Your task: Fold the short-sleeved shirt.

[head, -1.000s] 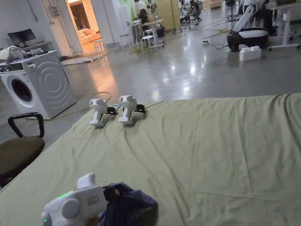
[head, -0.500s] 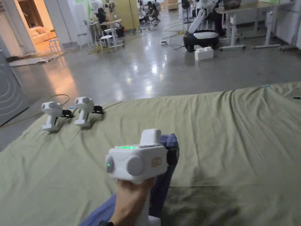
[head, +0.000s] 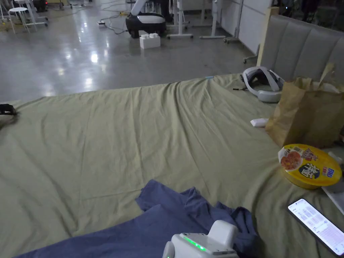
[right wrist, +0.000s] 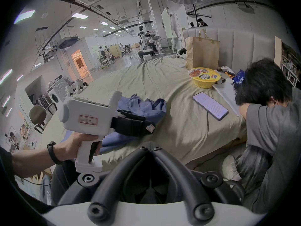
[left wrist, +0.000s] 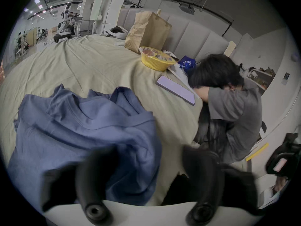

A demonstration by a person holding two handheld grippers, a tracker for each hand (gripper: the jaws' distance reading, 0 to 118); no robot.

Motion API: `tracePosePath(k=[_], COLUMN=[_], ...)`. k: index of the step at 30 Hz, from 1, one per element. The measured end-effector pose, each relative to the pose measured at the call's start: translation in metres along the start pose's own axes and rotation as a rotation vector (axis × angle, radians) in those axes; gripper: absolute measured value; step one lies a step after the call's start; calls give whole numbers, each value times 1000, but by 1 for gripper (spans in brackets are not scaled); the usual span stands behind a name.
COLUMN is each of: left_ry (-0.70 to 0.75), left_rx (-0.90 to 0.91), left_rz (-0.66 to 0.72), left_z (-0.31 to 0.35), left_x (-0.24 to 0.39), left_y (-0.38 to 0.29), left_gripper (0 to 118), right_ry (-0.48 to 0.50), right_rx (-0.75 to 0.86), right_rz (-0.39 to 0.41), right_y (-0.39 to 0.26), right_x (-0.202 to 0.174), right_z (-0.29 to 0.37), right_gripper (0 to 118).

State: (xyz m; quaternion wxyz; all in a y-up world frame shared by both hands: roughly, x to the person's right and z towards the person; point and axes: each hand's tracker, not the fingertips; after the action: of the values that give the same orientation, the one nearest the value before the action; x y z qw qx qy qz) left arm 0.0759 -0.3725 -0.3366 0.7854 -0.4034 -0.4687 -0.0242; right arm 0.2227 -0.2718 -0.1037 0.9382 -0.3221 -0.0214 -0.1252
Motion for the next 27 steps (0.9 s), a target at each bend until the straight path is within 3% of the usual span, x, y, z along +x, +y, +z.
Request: tracePosePath(k=[5, 10, 14, 16, 17, 18, 19, 20, 27], left_ry=[184, 546, 860, 996, 1034, 1060, 1050, 1047, 1095], left_rx=[292, 572, 700, 694, 689, 699, 701, 698, 696], left_rz=[-66, 8, 24, 13, 14, 20, 32, 44, 99], left_z=[137, 298, 379, 403, 412, 419, 425, 428, 435], left_x=[-7, 5, 35, 53, 59, 66, 70, 74, 93], left_y=[7, -29, -71, -86, -92, -101, -107, -112, -131], left_gripper=[102, 102, 100, 87, 73, 50, 17, 2, 2], right_ry=[74, 160, 210, 215, 223, 225, 226, 235, 230], right_rx=[78, 192, 288, 323, 340, 352, 357, 362, 431], right_rz=[47, 120, 168, 191, 202, 209, 208, 207, 213], right_y=[20, 48, 62, 66, 67, 67, 68, 68, 71], right_x=[-11, -32, -47, -54, -56, -58, -59, -60, -60], right_z=[-7, -2, 10, 18, 22, 26, 30, 33, 37], right_gripper=[2, 2, 2, 2, 2, 2, 2, 2, 2])
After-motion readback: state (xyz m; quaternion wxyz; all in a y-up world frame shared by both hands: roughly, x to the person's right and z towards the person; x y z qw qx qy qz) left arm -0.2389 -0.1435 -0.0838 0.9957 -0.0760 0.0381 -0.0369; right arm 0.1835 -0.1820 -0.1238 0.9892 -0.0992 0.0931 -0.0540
